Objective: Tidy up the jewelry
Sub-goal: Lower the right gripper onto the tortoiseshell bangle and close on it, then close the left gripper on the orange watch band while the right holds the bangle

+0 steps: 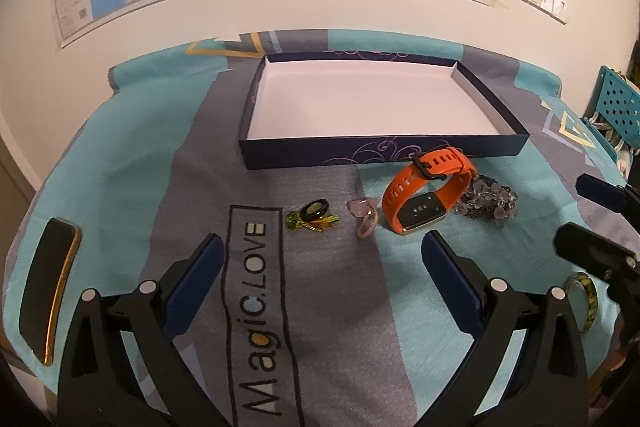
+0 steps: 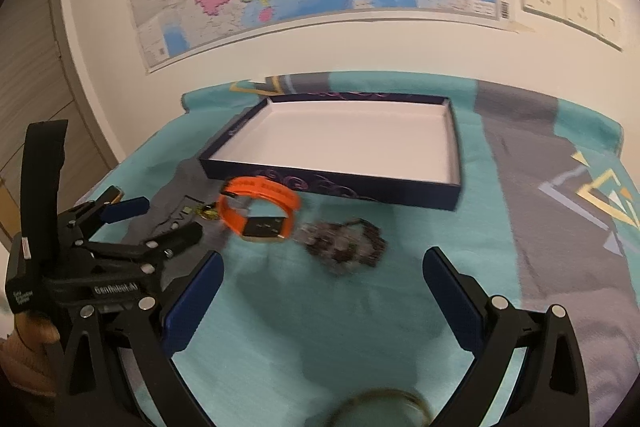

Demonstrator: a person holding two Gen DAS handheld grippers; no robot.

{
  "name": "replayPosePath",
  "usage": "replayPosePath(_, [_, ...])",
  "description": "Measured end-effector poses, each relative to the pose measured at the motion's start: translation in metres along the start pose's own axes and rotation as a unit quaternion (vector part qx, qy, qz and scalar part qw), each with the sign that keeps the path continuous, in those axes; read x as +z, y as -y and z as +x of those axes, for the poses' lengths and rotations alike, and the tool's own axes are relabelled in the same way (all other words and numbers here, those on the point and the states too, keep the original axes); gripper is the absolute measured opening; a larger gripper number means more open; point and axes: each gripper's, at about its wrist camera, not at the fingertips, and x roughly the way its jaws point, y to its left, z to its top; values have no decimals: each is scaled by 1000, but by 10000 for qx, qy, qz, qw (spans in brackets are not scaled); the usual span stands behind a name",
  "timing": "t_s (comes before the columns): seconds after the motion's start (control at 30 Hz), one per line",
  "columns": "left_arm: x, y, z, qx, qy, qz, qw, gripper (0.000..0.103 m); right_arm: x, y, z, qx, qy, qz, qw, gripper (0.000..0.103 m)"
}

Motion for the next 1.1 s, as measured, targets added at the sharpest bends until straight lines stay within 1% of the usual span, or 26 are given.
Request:
replayPosePath(0.1, [2, 2, 3, -93, 7, 73, 9999, 95, -7, 19, -8, -140, -117, 108, 9998, 97])
replayPosePath(0.17, [5, 4, 4, -155, 14, 136, 9998, 89, -13, 31, -12, -210, -197, 143, 9995, 96])
replayPosePath(0.27, [8, 7, 8, -227, 13, 254, 9994, 82, -25, 44, -17, -287, -391, 104, 9988, 92])
replayPosePath(0.33, [11, 11, 11, -254, 19, 344, 9991, 79, -34, 50, -20, -249, -554, 53, 9981, 87])
replayPosePath(0.4, [12, 13, 12, -303, 21, 416, 9987, 76, -43, 53, -23, -100, -687, 28, 9976, 75])
replayPosePath(0.43, [13, 14, 13, -329, 18, 442, 9985, 74, -47, 52, -23, -53, -793, -35, 9968, 73])
replayPosePath(0.53, [17, 17, 17, -411, 14, 525, 9978, 66, -57, 46, -24, -6, -984, -322, 9946, 61])
replayPosePath(0.6, [19, 19, 20, -445, -11, 554, 9975, 63, -62, 42, -23, 17, -1081, -473, 9930, 47])
replayPosePath(0.63, [19, 19, 21, -460, -20, 566, 9973, 61, -64, 40, -22, -54, -1128, -591, 9918, 46])
replayPosePath(0.67, [20, 19, 23, -481, -33, 575, 9972, 56, -65, 38, -22, -92, -1113, -661, 9915, 42])
replayPosePath(0.7, [21, 19, 25, -495, -52, 587, 9970, 53, -65, 37, -22, -84, -1117, -725, 9911, 35])
replayPosePath(0.77, [24, 19, 28, -546, -95, 594, 9967, 43, -64, 37, -21, -78, -1114, -772, 9907, 26])
replayPosePath(0.8, [25, 19, 29, -593, -107, 592, 9964, 40, -63, 37, -20, -69, -1110, -776, 9908, 20])
replayPosePath(0.87, [26, 20, 31, -684, -134, 624, 9956, 31, -62, 37, -19, -52, -1108, -797, 9906, 14])
replayPosePath(0.9, [26, 21, 31, -718, -139, 642, 9953, 30, -61, 37, -19, -42, -1108, -793, 9907, 10])
replayPosePath(0.97, [26, 23, 33, -854, -184, 667, 9939, 19, -58, 39, -17, -14, -1103, -747, 9911, 6])
replayPosePath(1.03, [26, 23, 36, -949, -260, 683, 9928, 11, -54, 40, -17, 14, -1074, -662, 9920, 5])
replayPosePath(1.1, [26, 24, 37, -951, -254, 730, 9925, 10, -51, 43, -18, 69, -1008, -569, 9933, 6])
